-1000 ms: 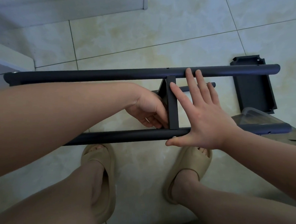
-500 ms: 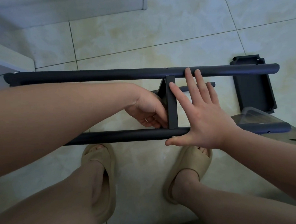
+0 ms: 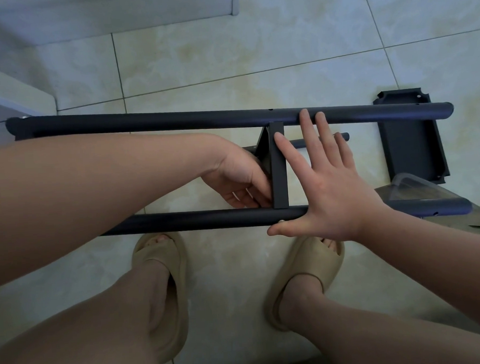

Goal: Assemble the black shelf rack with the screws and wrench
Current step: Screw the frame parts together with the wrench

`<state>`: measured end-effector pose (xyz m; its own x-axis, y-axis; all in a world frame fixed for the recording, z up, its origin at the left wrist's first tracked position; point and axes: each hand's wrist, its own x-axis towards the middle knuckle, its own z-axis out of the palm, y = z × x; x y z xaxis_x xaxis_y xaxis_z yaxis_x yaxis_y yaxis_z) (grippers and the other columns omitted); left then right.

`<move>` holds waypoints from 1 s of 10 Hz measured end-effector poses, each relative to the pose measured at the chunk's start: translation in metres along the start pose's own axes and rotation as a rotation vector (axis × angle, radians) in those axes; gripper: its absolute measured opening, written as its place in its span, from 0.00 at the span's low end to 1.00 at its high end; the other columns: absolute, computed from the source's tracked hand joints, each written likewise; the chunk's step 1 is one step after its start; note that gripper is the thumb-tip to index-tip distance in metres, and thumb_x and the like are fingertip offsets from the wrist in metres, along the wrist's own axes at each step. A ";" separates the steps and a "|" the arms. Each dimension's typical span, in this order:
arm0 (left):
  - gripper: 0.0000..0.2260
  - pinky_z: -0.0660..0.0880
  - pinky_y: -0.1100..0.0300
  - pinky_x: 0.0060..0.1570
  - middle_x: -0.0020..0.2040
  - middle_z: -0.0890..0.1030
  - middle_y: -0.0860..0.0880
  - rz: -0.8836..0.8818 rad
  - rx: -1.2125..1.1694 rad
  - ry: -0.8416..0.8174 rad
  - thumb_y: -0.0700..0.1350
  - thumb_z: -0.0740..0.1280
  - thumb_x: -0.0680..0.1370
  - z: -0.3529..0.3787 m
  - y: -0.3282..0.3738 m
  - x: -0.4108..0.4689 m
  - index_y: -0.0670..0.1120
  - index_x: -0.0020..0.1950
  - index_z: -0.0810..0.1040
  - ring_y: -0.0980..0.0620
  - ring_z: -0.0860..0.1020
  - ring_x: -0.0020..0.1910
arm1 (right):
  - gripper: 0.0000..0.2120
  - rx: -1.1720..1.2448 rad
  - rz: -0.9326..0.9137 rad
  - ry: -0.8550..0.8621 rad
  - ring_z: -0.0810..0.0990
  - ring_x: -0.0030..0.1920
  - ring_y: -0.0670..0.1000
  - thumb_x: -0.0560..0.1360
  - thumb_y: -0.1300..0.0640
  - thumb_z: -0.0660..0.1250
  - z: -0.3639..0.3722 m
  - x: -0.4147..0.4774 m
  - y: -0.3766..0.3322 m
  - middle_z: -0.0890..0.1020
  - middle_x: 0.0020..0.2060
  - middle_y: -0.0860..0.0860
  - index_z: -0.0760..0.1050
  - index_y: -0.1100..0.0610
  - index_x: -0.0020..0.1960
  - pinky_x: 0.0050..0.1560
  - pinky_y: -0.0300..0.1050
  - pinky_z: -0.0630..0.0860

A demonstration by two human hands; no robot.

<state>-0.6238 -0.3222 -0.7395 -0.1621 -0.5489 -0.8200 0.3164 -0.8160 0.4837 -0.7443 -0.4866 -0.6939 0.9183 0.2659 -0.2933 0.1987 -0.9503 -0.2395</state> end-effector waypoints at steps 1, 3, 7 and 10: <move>0.05 0.74 0.61 0.47 0.42 0.83 0.53 -0.005 0.001 -0.025 0.41 0.67 0.79 -0.002 0.001 -0.002 0.48 0.51 0.82 0.56 0.79 0.39 | 0.63 -0.001 0.002 -0.004 0.30 0.80 0.60 0.60 0.14 0.54 0.000 0.000 0.000 0.33 0.80 0.57 0.37 0.47 0.83 0.78 0.68 0.43; 0.08 0.74 0.61 0.47 0.43 0.83 0.51 0.016 -0.031 0.003 0.35 0.67 0.78 -0.005 0.005 -0.003 0.46 0.52 0.81 0.55 0.79 0.40 | 0.63 -0.003 -0.005 0.002 0.30 0.80 0.60 0.61 0.14 0.54 0.001 0.001 0.000 0.33 0.81 0.57 0.37 0.47 0.83 0.78 0.67 0.42; 0.06 0.75 0.63 0.46 0.41 0.81 0.49 -0.004 -0.078 0.020 0.36 0.66 0.79 0.001 0.006 -0.001 0.44 0.51 0.80 0.54 0.77 0.39 | 0.63 0.000 0.005 -0.014 0.30 0.79 0.60 0.60 0.14 0.54 -0.002 0.000 -0.001 0.32 0.80 0.58 0.37 0.48 0.83 0.78 0.67 0.42; 0.08 0.76 0.57 0.54 0.48 0.84 0.49 0.032 -0.114 -0.028 0.36 0.65 0.79 -0.003 0.004 -0.007 0.46 0.52 0.82 0.53 0.82 0.45 | 0.63 -0.003 0.005 -0.008 0.30 0.80 0.61 0.60 0.14 0.54 -0.001 0.000 -0.002 0.33 0.81 0.58 0.37 0.48 0.83 0.78 0.68 0.42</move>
<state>-0.6190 -0.3212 -0.7330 -0.1763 -0.5803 -0.7951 0.4255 -0.7733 0.4701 -0.7441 -0.4852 -0.6930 0.9166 0.2628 -0.3013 0.1957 -0.9521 -0.2351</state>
